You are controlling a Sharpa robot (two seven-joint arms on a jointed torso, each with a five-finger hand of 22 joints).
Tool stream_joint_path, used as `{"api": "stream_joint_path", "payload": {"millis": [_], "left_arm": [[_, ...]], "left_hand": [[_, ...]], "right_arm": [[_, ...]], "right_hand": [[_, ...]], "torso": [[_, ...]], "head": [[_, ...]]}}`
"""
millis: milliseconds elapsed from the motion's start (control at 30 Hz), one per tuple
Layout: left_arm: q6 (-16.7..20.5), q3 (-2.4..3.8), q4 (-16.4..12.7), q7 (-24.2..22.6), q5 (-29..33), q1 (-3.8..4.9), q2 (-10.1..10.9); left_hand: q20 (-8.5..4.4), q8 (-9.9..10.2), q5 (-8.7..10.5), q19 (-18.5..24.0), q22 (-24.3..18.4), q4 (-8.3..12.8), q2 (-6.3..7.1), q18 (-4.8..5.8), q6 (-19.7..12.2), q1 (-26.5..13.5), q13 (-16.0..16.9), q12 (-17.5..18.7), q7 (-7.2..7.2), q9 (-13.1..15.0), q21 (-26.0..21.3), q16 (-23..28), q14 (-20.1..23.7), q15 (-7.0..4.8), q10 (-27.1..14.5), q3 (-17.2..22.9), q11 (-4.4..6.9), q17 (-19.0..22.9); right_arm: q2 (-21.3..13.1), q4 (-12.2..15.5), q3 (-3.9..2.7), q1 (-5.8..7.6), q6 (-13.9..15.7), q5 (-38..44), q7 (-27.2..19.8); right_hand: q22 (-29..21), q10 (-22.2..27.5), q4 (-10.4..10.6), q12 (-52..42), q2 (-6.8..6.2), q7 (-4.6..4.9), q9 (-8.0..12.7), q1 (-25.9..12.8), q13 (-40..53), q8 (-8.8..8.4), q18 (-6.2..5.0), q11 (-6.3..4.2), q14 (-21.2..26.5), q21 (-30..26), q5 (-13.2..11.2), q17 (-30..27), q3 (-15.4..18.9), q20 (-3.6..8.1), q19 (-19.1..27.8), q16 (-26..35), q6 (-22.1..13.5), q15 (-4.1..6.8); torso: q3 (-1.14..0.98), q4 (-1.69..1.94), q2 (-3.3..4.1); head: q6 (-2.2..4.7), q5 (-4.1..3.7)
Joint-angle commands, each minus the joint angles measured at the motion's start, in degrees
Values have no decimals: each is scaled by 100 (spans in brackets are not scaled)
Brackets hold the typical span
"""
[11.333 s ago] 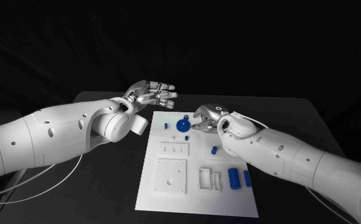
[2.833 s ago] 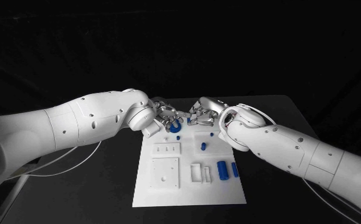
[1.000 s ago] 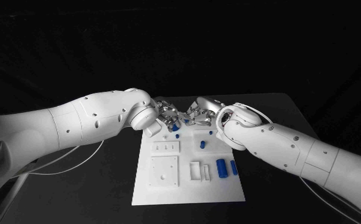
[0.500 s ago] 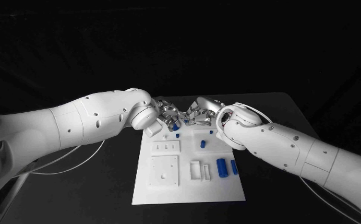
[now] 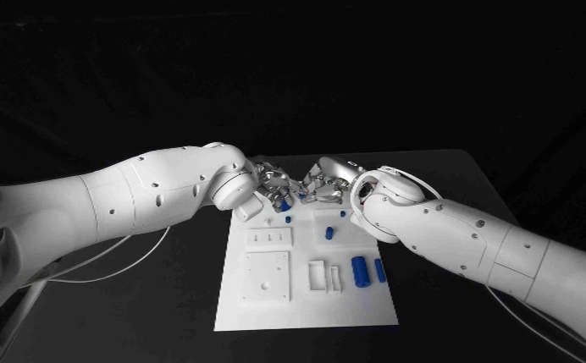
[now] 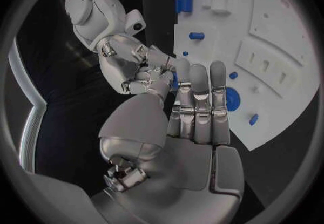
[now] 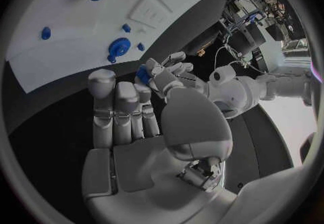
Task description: Assemble the parts on the task board
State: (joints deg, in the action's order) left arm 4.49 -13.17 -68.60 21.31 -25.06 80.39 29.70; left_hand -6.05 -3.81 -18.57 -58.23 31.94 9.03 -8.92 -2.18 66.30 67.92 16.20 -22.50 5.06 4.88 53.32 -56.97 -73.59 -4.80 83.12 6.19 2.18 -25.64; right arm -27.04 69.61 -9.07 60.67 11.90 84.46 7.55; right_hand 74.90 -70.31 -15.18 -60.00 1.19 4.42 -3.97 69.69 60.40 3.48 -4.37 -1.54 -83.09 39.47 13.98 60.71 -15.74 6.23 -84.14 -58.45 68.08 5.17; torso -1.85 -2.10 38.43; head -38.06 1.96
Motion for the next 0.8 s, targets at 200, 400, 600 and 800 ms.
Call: {"api": "stream_joint_path", "payload": {"millis": [200, 400, 600, 800], "left_arm": [[70, 2, -25, -89, -6, -8, -8], [97, 2, -34, -104, -51, -16, -3], [132, 2, -35, -127, -99, -29, 0], [164, 3, -30, -141, -149, -43, 2]], "left_hand": [[-56, -12, -2, -47, -15, 166, 60, 47, 753, -177, 70, 200, -410, 722, 3, -34, -91, -65, 282, 172, 33, -51], [-95, -5, -76, -71, 16, 135, 125, 74, 930, -220, 262, 49, -481, 1073, 55, -173, -150, -103, 330, 158, 77, -196], [-118, -2, -210, -77, 72, 157, 196, 80, 1015, -236, 414, -147, -522, 1345, 145, -292, -185, -126, 342, 181, 107, -374], [-135, -3, -266, -91, 108, 175, 238, 82, 1106, -248, 502, -331, -557, 1477, 208, -356, -264, -144, 352, 188, 139, -479]], "right_arm": [[30, 3, -2, -1, -54, -17, -57], [31, -7, -2, -1, -52, -21, -62], [39, -20, -2, -4, -46, -31, -74], [40, -33, -2, -7, -13, -45, -85]], "right_hand": [[466, 12, 31, 38, 36, -93, -5, -9, -12, 11, 20, -31, -4, -31, 26, -9, 7, 29, -162, 22, 185, 19], [465, 20, 33, 45, 31, -88, -3, -14, -18, 10, 17, -28, -4, -38, 27, -14, 2, 26, -161, 29, 163, 17], [461, 40, 32, 62, 27, -74, 3, -18, -32, 10, 13, -19, 0, -63, 29, -27, -11, 21, -157, 45, 118, 12], [455, 72, 36, 94, 5, -52, 10, -41, -63, 10, 4, -5, 4, -96, 21, -44, -27, 12, -150, 66, 31, 1]], "torso": [[-1, 0, 4], [-1, 2, 2], [-3, -5, 1], [-2, -3, 5]], "head": [[-4, -5], [-11, -8], [-15, -5], [-18, -16]]}}
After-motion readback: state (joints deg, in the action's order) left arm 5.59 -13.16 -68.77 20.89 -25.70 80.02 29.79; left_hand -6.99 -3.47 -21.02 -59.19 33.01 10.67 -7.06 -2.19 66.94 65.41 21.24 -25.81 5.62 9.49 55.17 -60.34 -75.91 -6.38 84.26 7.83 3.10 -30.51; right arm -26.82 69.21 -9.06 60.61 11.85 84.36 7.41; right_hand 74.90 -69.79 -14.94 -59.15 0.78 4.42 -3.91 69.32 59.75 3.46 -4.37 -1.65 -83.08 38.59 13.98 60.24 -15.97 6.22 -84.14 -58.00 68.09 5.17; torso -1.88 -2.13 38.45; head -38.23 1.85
